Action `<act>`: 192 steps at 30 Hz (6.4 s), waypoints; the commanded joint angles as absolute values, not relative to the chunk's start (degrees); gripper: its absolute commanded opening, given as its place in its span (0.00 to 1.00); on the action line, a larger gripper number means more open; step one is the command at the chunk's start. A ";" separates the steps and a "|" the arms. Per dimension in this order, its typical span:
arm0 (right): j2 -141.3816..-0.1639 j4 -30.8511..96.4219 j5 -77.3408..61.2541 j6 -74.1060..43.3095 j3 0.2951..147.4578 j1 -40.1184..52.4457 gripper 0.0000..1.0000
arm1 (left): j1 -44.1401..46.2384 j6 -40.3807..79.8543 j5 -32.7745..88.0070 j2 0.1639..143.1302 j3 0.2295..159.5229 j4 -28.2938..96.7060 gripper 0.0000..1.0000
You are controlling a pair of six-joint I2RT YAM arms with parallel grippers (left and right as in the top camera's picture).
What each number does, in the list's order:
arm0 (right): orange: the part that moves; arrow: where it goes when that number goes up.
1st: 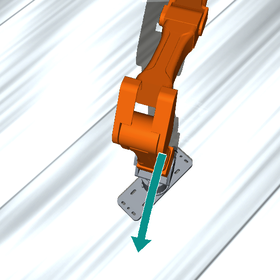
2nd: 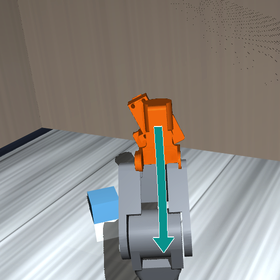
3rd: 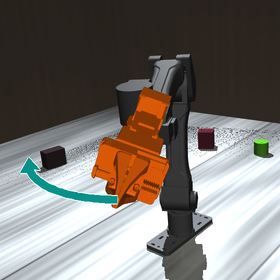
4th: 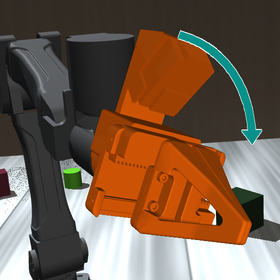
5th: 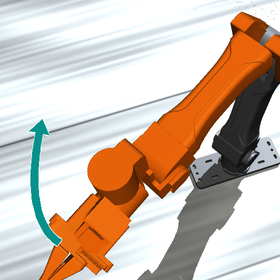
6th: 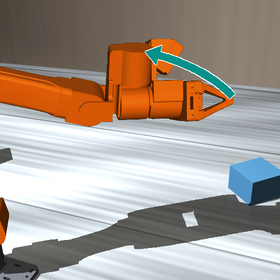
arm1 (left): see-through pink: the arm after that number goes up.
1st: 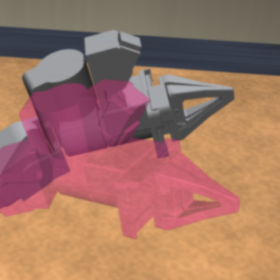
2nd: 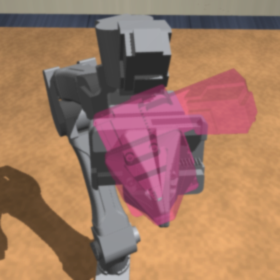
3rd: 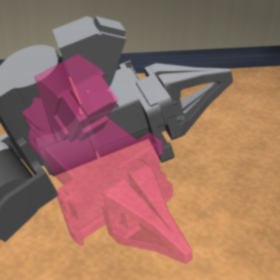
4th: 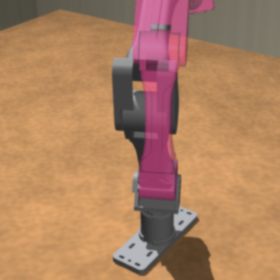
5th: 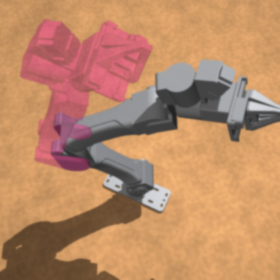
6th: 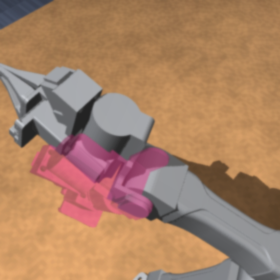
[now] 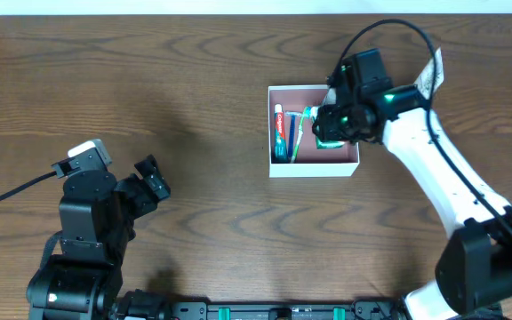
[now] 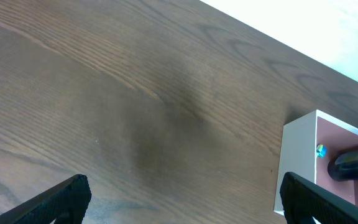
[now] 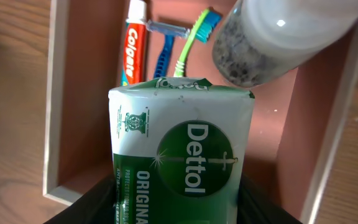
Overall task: Pack container
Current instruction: 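Carry the Dettol soap bar left toward the box, then lower the Dettol bar into the box beside the toothbrush, then open the right gripper and move it right to the white tube, then lower the right gripper and grasp the white lotion tube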
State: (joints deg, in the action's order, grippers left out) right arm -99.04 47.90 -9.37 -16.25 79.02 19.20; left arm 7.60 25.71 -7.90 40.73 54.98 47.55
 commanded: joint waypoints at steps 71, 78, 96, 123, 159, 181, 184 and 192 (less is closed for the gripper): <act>-101.41 31.00 5.58 -26.72 67.51 25.58 0.36 | 7.40 26.22 -8.19 40.73 55.05 47.51 0.98; -101.41 28.82 5.61 -26.79 67.00 25.58 0.36 | 7.40 26.22 -8.19 40.73 55.05 47.51 0.98; -108.55 26.94 5.76 -26.79 66.94 25.58 0.40 | 7.40 26.20 -8.19 40.73 55.05 47.51 0.98; -108.20 25.71 5.74 -26.74 67.13 25.58 0.54 | 7.40 26.22 -8.19 40.73 55.05 47.51 0.98; -66.15 34.15 12.27 -23.11 67.72 20.36 0.61 | 7.40 26.22 -8.19 40.73 55.05 47.51 0.98; -79.53 24.88 10.48 -11.70 67.72 -5.28 0.60 | 7.40 26.22 -8.19 40.73 55.05 47.51 0.98; -80.86 23.44 10.48 -10.35 67.72 -5.63 0.60 | 7.40 26.22 -8.16 40.73 55.05 47.51 0.98; -85.67 20.84 8.49 -9.67 67.72 -5.74 0.60 | 7.40 26.22 -8.19 40.73 55.05 47.51 0.98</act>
State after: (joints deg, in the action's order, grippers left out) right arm -83.64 21.34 10.09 -11.25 67.18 -5.34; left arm 7.60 25.71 -7.90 40.73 54.98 47.55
